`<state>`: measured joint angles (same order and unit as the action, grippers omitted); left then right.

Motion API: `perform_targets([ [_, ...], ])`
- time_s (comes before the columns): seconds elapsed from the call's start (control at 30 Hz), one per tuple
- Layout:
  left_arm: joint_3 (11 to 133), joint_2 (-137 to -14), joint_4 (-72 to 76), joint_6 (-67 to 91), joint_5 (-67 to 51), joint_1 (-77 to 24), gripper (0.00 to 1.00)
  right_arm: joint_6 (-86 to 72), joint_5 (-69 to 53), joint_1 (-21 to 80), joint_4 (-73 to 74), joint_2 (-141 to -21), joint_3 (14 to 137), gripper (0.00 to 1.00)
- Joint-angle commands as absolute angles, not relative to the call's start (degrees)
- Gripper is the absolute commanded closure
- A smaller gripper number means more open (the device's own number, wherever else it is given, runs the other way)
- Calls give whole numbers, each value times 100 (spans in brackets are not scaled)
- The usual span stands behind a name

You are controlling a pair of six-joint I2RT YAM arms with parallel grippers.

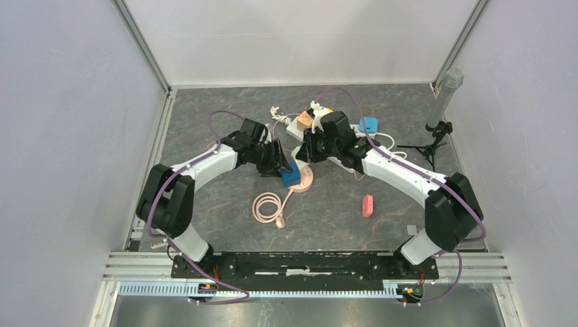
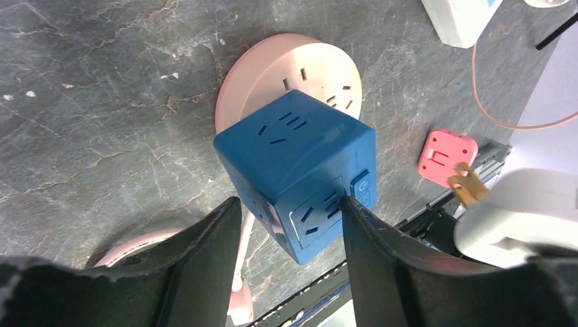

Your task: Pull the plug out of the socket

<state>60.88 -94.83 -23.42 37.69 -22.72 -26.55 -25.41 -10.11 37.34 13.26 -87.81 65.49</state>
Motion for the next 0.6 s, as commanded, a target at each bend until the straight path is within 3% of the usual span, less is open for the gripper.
perform_targets([
  [0.0,6325,-9797,-3063,3303,-1467,-2712,35,-2070,-828,3616,1592,-8290,6346,100],
  [0.23,6895,-9639,-3164,3294,-1700,-2707,22,-1196,-1091,3417,2291,-7691,5824,100],
  [0.3,6970,-9549,-3164,3281,-1802,-2709,12,-1056,-1099,3363,2515,-7535,5677,100],
  [0.33,7010,-9522,-3164,3279,-1883,-2707,1,-1028,-1106,3344,2595,-7468,5607,100],
  [0.57,7115,-9403,-3141,3293,-1988,-2709,0,-1563,-664,3252,2962,-7104,4994,100],
])
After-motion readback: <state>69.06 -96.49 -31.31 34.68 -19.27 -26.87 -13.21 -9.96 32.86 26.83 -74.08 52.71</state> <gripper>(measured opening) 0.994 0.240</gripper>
